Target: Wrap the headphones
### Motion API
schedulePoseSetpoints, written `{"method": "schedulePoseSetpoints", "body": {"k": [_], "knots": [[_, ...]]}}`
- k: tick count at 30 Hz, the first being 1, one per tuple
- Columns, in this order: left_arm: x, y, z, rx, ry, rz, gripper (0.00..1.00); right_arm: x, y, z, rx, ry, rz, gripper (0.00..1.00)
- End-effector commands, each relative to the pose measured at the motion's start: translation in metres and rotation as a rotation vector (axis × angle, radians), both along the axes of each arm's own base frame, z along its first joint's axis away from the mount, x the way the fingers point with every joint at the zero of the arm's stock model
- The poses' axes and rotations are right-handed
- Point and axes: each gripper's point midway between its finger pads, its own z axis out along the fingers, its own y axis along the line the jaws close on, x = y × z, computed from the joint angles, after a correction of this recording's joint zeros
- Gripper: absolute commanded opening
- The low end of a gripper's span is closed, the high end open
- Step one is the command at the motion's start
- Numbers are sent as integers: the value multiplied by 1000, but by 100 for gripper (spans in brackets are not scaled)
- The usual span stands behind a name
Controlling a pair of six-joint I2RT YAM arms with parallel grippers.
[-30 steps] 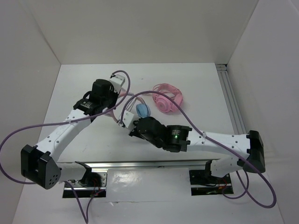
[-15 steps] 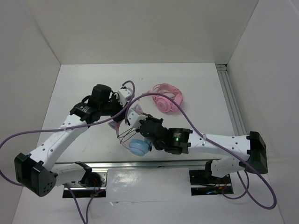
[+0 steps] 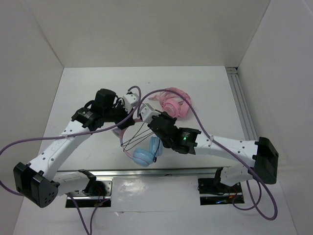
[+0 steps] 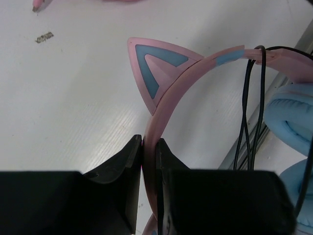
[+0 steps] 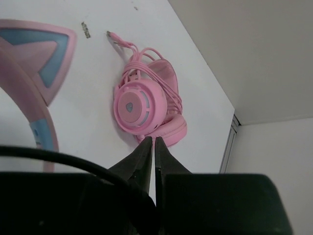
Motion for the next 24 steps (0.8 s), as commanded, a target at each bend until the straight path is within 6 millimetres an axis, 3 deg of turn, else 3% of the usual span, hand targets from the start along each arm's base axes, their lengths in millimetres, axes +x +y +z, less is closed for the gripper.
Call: {"method": "schedulePoseSetpoints", "body": {"k": [1,8,17,24], "knots": [[8,-2,25,-50,-26,32,0,16,-5,7,75,-30,-38,13],[24,17,34,5,-69,155,0,35,-12,-9,88,9,-57,15],[24,14,49,-27,-91,149,0,57,-16,-50,85,101,-79,17],[44,35,50,19,-124,304,0,60,-15,-58,85,122,-89,24]]}}
